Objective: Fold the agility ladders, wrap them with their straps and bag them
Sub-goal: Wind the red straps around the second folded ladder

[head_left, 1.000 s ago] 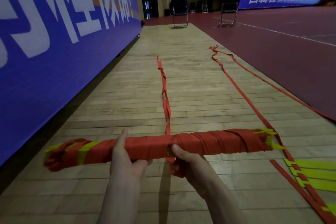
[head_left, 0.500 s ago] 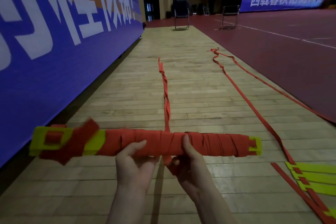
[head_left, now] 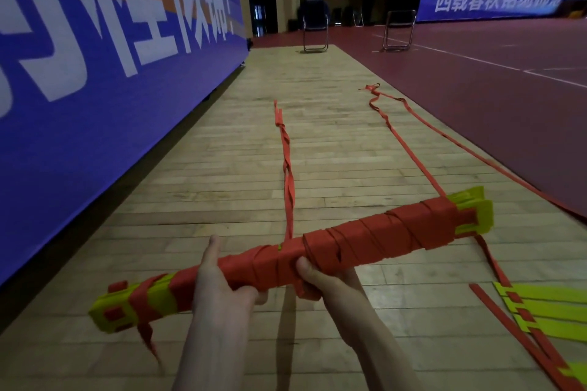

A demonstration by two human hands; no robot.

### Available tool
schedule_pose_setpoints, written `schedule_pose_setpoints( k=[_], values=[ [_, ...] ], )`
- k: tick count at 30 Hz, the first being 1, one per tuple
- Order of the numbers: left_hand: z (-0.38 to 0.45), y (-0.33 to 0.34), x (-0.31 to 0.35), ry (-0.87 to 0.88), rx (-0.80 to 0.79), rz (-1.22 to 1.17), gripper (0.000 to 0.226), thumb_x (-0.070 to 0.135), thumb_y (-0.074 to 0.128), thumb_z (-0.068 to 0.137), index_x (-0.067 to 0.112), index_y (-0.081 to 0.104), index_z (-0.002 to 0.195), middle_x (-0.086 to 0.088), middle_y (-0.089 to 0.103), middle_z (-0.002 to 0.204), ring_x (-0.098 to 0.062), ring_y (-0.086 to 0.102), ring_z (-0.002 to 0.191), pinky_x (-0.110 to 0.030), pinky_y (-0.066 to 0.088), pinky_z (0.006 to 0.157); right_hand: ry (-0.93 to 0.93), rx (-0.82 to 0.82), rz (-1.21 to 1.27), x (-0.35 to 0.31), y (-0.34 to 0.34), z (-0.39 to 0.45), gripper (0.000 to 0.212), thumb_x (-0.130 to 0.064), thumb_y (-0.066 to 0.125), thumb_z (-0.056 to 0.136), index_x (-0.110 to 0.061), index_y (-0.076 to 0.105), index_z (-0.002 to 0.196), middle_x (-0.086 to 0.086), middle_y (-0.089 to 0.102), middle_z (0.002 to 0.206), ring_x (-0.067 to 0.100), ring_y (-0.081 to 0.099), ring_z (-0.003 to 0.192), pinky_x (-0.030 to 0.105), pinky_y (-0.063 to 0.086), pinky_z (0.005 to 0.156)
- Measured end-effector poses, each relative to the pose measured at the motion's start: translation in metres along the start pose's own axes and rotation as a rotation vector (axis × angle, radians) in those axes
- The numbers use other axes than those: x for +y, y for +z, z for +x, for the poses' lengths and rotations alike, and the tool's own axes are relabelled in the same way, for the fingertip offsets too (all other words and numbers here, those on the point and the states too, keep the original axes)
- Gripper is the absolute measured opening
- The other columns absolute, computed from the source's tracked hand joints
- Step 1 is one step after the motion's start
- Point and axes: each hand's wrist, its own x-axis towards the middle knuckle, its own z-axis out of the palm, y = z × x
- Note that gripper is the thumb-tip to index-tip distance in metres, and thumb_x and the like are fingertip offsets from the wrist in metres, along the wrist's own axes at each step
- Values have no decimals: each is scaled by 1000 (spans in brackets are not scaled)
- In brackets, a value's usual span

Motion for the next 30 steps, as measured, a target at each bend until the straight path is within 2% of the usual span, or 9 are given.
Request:
schedule_pose_setpoints(
  k=[3,6,8,11,15,19,21,26,30],
  values=[
    [12,-1,-1,-32,-26,-32,85,-19,70,71,24,42,140,-14,47,130,-29,45,108,-41,35,103,4,-10,-1,0,3,-1,84,-52,83,45,-15,59,118,-4,72,99,3,69,87,15,52,67],
    [4,-4,1,11,-55,-40,45,-16,62,79,18,58,109,-5,48,100,-25,44,95,-43,36,97,-14,-19,-25,0,4,-1,74,-51,83,45,-15,63,107,-6,72,89,6,69,80,15,51,67],
    [5,-7,0,53,-173,-97,30,-10,57,82,20,55,83,-6,47,90,-26,47,85,-53,37,92,-16,-25,-51,-2,4,-2,61,-47,84,49,-15,65,97,-3,69,81,10,65,75,20,52,66],
    [-1,-8,-1,168,-297,-248,28,0,62,60,20,52,78,-2,54,82,-23,53,77,-51,38,93,59,-18,-69,-6,8,-1,62,-56,78,55,-11,71,97,-2,72,78,15,61,68,29,53,63],
    [20,-20,-5,189,-554,-517,73,5,74,15,22,69,86,8,66,90,-12,67,85,-40,46,97,201,3,183,-5,26,1,80,-74,78,50,-8,64,94,10,55,71,17,49,53,25,40,46],
    [28,-28,-3,110,-617,-533,107,-3,71,7,15,65,113,1,69,114,-21,68,103,-46,53,85,109,63,245,0,25,3,70,-59,85,49,-12,63,96,1,56,70,14,52,59,23,43,50],
    [23,-26,0,74,-525,-469,103,-2,68,15,11,61,117,-6,69,113,-28,68,101,-53,52,84,63,91,226,-4,25,3,77,-53,86,45,-8,65,104,-1,63,74,13,59,66,24,45,55],
    [-2,-6,5,7,-191,-213,10,12,47,82,20,52,85,-6,58,100,-28,55,89,-52,36,97,77,126,184,-8,23,4,82,-47,85,37,-17,66,111,1,76,96,19,71,92,38,56,85],
    [1,1,1,52,-203,-197,26,1,46,95,24,56,87,0,51,91,-20,49,77,-45,41,80,38,154,187,-11,21,3,70,-35,86,38,-14,68,103,3,76,86,20,72,81,31,54,67]
  ],
)
